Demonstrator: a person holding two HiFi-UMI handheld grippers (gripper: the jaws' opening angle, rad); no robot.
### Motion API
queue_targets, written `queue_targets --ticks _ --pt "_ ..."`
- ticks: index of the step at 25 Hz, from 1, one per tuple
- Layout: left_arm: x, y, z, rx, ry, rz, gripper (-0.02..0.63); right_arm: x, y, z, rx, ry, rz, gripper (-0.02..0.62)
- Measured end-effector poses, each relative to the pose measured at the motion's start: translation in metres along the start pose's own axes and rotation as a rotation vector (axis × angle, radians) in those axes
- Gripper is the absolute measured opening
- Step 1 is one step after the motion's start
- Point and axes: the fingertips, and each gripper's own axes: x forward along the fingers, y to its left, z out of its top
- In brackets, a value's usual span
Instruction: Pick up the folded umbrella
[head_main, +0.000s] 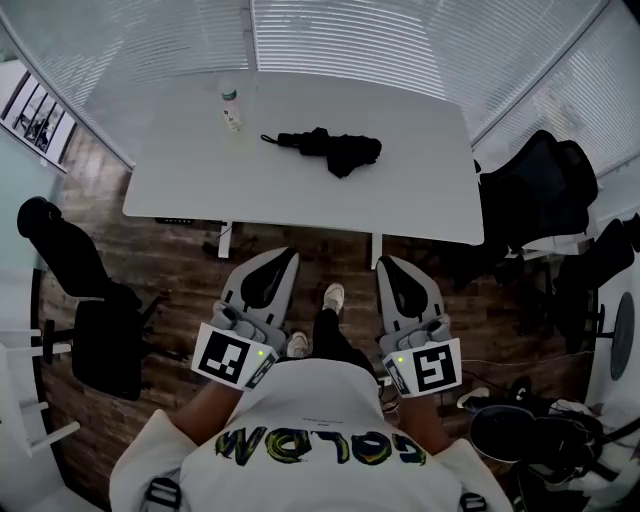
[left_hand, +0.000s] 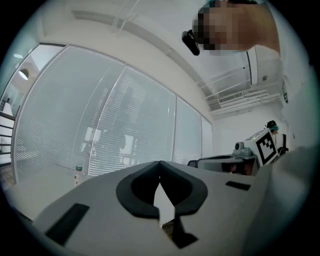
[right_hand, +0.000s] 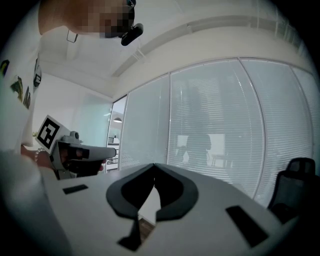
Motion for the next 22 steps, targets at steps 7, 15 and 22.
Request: queue_targets --ticks 7,15,22 --pt "0.069 0.009 -0.003 0.006 -0.009 -0.017 0.011 0.034 -0.060 -0.006 0.001 -0.007 -0.014 0.012" --pt "0.146 0.018 0.001 0.030 0.005 -0.004 0.011 0.072 -0.133 -0.004 0.015 -0.015 -0.012 0.012" --pt "0.204 0.025 0.005 0.045 -0.001 -0.001 0.011 0.100 -0.185 0.000 0.012 -0.033 -0.007 0.012"
